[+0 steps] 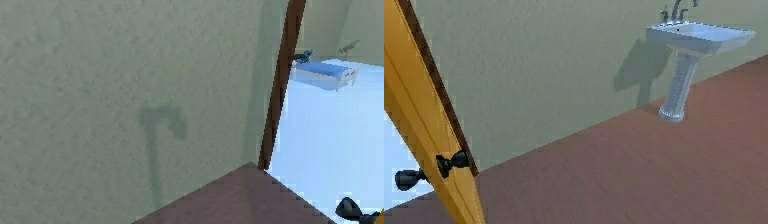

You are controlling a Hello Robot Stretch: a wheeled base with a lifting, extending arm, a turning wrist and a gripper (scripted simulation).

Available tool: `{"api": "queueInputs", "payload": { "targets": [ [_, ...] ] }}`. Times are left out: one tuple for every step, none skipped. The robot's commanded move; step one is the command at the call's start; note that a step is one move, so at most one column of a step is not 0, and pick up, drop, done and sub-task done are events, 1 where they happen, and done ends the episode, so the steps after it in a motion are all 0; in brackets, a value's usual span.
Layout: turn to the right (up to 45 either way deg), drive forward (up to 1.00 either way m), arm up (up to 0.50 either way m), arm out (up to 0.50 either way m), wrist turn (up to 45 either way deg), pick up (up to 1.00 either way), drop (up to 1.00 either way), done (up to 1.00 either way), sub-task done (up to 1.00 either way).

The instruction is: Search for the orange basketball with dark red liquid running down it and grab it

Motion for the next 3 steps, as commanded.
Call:
{"api": "queueInputs", "payload": {
  "targets": [
    [6.0, 0.00, 0.00, 0.00, 0.0, 0.00, 0.00, 0.00, 0.00],
    [0.0, 0.30, 0.00, 0.00, 0.0, 0.00, 0.00, 0.00, 0.00],
    [-9.0, 0.00, 0.00, 0.00, 0.0, 0.00, 0.00, 0.00, 0.00]
  ]
}}
